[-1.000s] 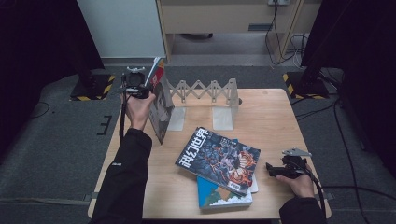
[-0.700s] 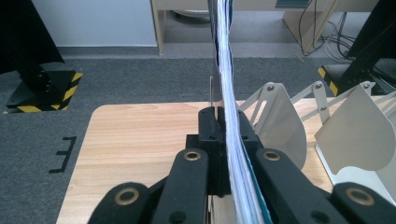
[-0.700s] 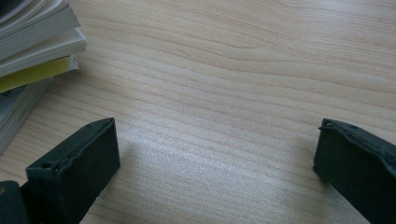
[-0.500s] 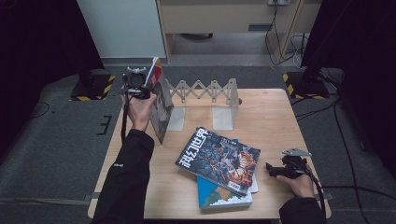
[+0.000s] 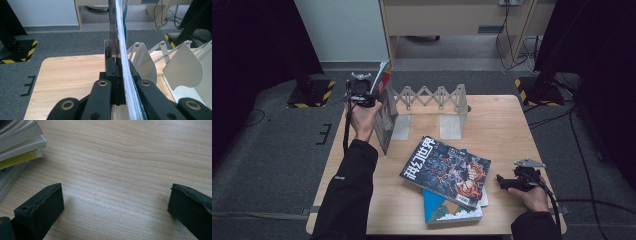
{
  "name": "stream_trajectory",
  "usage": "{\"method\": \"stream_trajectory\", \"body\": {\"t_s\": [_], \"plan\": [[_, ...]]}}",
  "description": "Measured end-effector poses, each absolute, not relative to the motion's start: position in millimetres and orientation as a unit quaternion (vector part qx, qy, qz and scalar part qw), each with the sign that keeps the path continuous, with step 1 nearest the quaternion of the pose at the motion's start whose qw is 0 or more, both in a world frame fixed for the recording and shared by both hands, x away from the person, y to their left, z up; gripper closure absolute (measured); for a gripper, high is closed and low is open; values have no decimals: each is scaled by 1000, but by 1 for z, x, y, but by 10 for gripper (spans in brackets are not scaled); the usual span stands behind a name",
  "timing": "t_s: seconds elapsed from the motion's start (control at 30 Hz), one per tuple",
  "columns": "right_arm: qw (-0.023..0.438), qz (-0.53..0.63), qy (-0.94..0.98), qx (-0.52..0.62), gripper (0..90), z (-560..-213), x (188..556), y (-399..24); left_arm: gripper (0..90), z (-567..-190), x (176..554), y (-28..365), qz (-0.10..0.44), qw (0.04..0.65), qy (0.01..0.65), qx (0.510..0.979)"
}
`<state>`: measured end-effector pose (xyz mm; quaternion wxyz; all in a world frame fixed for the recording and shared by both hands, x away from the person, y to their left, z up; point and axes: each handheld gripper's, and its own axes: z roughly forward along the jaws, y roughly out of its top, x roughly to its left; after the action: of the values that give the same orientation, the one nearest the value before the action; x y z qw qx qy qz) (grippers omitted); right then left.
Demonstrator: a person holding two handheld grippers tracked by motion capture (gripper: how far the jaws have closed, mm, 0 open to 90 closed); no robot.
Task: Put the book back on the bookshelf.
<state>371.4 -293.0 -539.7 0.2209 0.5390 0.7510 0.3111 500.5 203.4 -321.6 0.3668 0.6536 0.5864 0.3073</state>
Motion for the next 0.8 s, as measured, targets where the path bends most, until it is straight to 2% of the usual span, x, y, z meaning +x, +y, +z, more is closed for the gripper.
{"method": "stream_trajectory", "body": {"t_s": [0.4, 0.6, 0.67, 0.8], "plan": [[221, 311, 751, 539, 5, -540, 371, -293, 838, -323, 497, 207, 311, 370, 579, 657], [220, 311, 751, 539, 5, -540, 371, -293, 770, -323, 494, 211, 316, 376, 571, 657], [220, 311, 751, 539, 5, -540, 371, -293, 723, -324, 492, 213, 317, 383, 568, 656], [220, 311, 751, 539, 5, -540, 371, -293, 694, -324, 490, 216, 315, 392, 565, 654]]}}
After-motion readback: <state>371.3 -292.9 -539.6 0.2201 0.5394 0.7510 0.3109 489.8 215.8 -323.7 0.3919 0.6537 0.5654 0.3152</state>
